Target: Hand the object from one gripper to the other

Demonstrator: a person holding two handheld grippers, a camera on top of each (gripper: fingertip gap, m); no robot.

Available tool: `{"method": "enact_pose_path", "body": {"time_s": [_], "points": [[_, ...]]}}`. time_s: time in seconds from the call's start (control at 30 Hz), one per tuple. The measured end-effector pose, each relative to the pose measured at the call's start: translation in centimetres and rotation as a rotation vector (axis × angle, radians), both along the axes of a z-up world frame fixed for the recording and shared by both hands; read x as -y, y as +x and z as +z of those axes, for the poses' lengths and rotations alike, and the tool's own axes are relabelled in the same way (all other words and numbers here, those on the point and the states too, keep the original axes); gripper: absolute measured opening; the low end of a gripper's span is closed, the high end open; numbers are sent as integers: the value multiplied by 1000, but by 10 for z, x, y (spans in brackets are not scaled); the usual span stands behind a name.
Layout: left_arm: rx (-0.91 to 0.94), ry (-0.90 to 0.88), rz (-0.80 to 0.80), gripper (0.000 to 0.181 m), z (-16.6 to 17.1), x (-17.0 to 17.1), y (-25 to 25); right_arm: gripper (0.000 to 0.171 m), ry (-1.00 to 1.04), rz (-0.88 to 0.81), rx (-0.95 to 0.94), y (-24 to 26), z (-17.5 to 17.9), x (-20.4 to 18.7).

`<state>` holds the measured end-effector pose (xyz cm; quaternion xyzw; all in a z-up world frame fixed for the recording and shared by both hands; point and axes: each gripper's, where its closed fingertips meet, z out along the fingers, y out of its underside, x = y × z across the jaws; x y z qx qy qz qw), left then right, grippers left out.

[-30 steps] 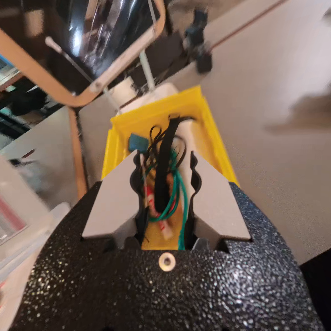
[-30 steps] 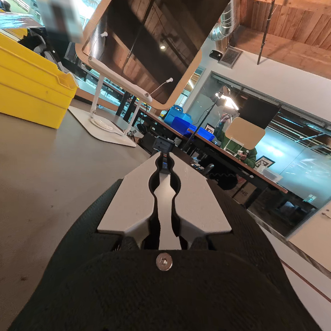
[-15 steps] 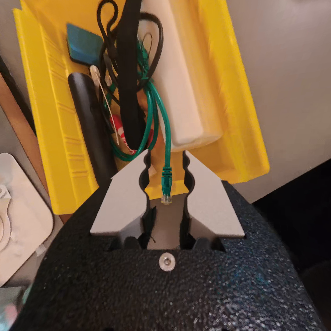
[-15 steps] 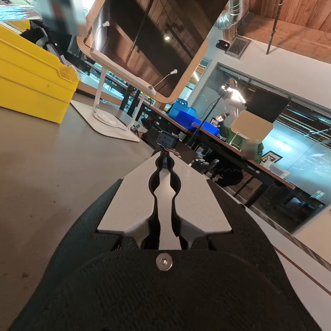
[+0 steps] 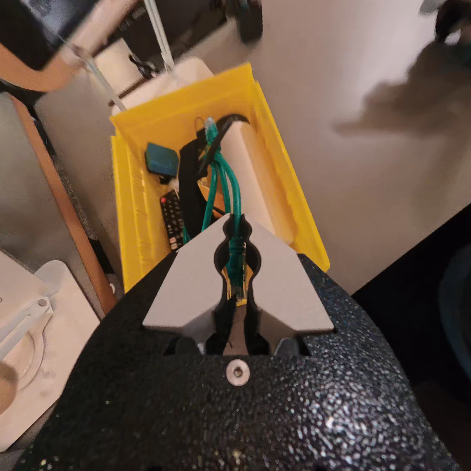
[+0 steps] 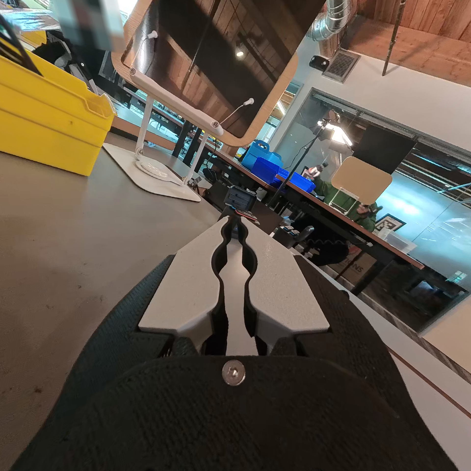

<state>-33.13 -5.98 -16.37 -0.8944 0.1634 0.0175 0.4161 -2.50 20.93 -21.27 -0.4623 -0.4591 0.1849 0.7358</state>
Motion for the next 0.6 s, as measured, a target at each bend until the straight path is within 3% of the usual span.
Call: {"method": "enact_pose_path", "body": {"time_s": [0.03, 0.23, 0.6], "points": [[20, 34, 16, 3, 11, 0, -4, 2, -1, 1, 1, 0, 0, 0], [107, 280, 164, 2, 72, -4, -28, 2, -2, 2, 3, -1, 0, 0], [217, 653, 199, 2, 141, -2, -39, 2, 1, 4, 9, -1, -1, 1]]}}
